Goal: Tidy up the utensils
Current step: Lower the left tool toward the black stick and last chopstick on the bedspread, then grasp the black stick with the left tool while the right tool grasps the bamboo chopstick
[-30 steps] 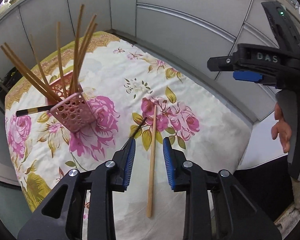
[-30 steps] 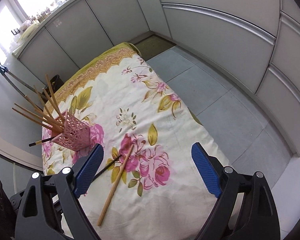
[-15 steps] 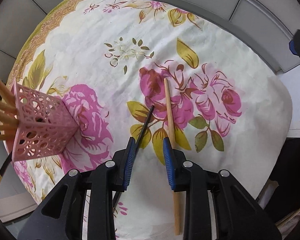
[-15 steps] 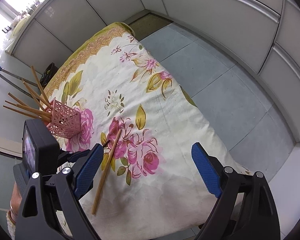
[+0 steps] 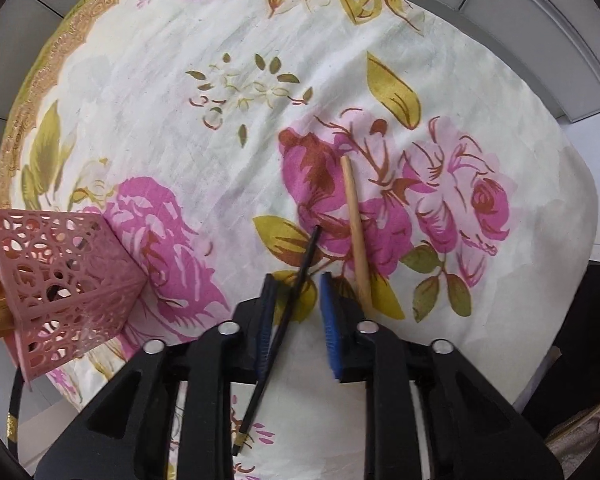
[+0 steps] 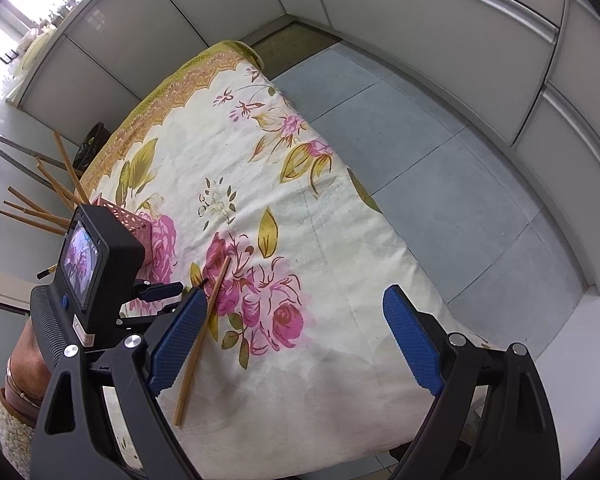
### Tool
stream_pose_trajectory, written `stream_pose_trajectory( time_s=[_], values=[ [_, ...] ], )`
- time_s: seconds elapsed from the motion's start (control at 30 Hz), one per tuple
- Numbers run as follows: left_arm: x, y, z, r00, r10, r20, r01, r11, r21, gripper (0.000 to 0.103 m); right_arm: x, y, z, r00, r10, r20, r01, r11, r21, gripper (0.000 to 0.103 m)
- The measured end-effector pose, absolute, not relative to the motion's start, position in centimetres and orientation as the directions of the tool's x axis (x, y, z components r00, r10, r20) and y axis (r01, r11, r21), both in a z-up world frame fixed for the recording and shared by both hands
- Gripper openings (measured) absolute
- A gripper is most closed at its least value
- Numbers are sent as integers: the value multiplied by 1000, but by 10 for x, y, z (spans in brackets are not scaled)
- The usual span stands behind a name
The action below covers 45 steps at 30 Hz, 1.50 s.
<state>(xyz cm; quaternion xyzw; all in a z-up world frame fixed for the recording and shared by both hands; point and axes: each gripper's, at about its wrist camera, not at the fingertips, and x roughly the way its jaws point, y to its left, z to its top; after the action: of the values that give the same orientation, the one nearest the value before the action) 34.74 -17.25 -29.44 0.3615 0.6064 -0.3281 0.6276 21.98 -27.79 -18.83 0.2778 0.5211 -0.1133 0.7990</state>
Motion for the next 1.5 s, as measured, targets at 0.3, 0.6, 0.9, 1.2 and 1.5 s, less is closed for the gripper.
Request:
stream_pose_trajectory(
  time_s=[0.3, 0.6, 0.9, 1.2, 1.5],
  values=[
    [335, -132, -290, 79, -138, -987, 745, 667, -34, 3, 242, -250, -210, 356, 129, -926, 435, 854, 286, 87],
    [293, -61, -254, 204, -275, -940, 646, 759, -81, 3, 288, -195, -250, 254, 144, -956, 414, 878, 242, 64],
    [263, -34, -208, 322, -349, -880, 623, 778, -80, 3, 319, -175, -274, 216, -9, -976, 457, 885, 93, 48],
    [254, -25, -195, 364, -359, -860, 619, 783, -65, 3, 321, -150, -273, 280, -181, -943, 402, 914, -56, 11],
    [260, -17, -181, 403, -401, -823, 578, 808, -111, 3, 289, -158, -267, 370, -109, -923, 406, 912, 55, 5]
  ],
)
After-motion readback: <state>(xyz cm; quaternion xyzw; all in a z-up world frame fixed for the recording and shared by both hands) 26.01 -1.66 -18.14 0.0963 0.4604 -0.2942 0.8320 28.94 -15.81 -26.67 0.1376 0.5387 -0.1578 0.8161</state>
